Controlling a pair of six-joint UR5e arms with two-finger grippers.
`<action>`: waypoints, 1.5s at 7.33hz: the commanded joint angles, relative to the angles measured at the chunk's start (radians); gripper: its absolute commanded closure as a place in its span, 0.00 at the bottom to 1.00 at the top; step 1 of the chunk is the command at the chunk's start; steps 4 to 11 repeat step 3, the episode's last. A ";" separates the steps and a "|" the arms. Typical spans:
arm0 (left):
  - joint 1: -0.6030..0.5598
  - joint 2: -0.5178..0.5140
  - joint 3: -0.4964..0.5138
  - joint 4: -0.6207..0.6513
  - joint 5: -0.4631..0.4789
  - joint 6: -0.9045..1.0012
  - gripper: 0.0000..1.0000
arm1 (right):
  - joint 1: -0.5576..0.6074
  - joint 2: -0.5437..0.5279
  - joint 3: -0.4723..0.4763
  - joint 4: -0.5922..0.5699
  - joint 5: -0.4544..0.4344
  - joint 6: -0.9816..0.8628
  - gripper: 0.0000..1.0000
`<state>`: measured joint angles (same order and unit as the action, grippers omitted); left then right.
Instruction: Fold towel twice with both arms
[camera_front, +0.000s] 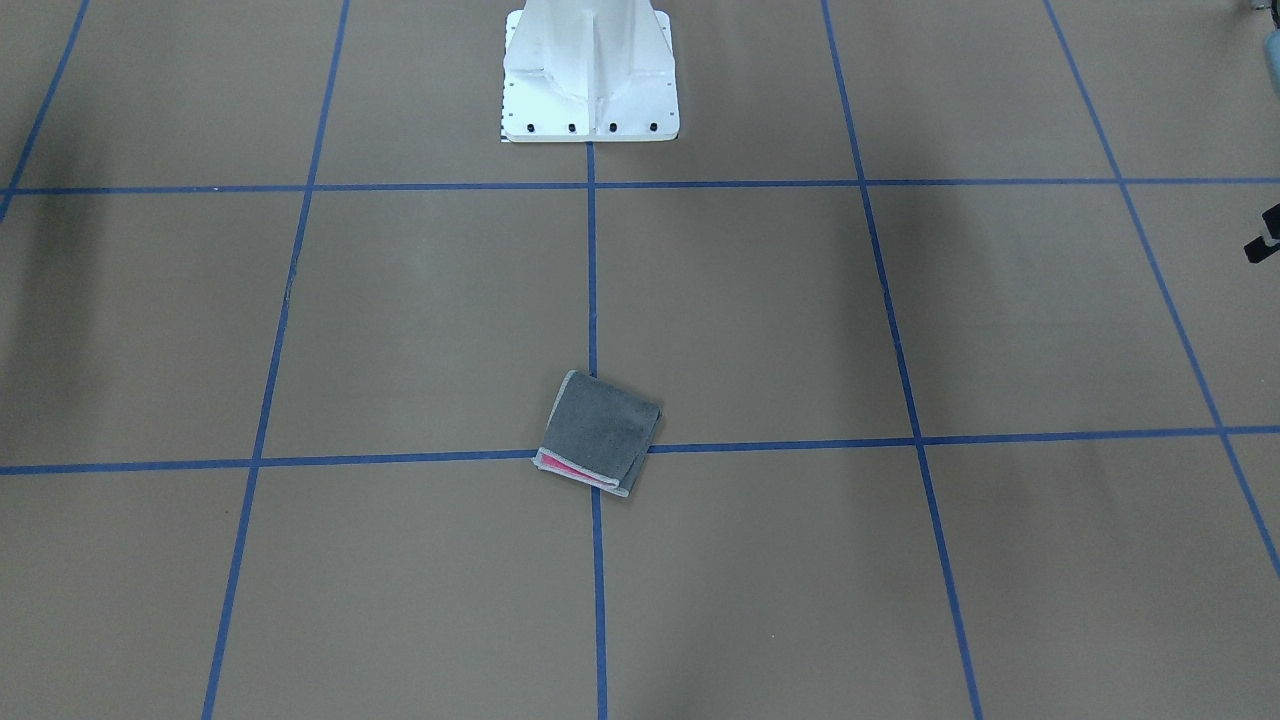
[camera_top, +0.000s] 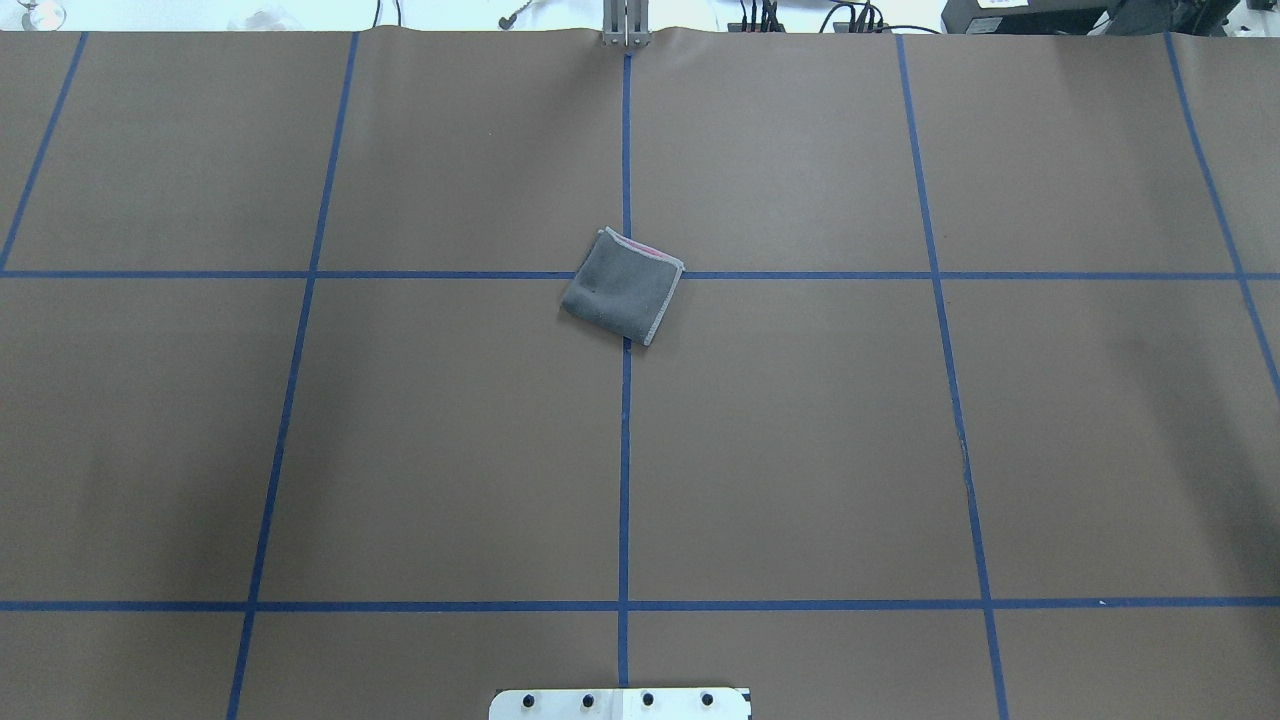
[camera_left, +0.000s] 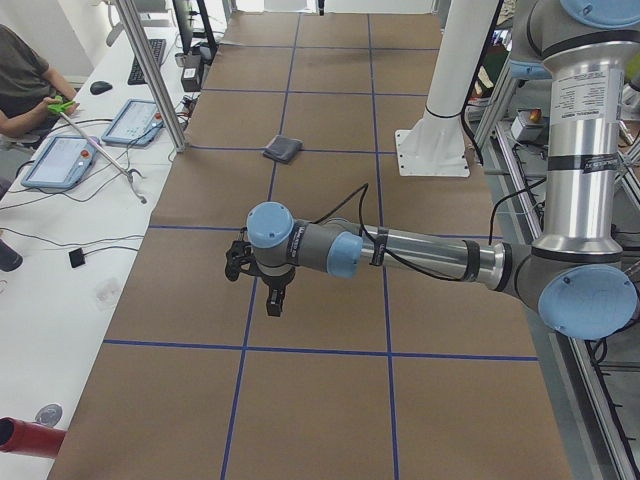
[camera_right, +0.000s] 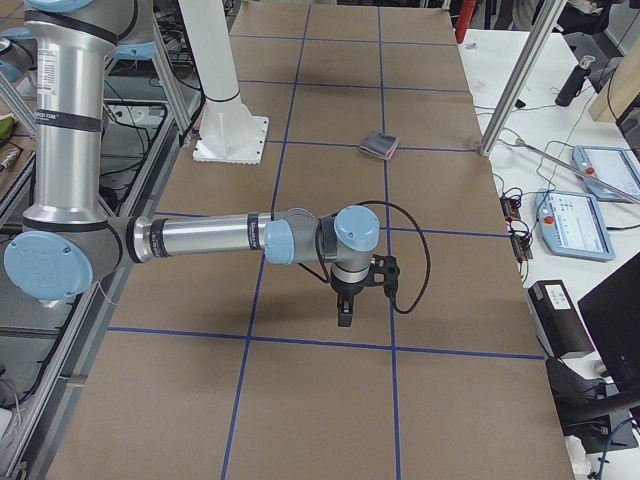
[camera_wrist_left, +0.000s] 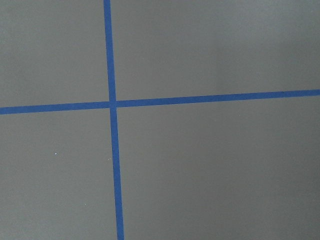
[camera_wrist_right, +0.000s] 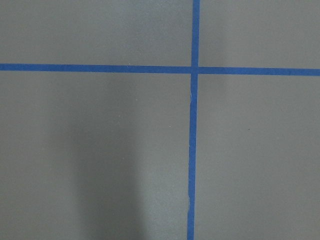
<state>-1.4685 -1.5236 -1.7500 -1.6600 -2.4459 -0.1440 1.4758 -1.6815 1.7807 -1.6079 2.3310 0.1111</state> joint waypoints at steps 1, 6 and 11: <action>0.002 0.002 -0.002 0.003 -0.002 0.000 0.00 | 0.000 0.025 -0.004 -0.001 -0.004 -0.001 0.00; 0.002 -0.003 0.004 0.000 0.001 0.000 0.00 | 0.000 0.011 -0.009 -0.001 0.010 0.001 0.00; 0.002 -0.003 0.004 0.000 0.001 0.000 0.00 | 0.000 0.011 -0.009 -0.001 0.010 0.001 0.00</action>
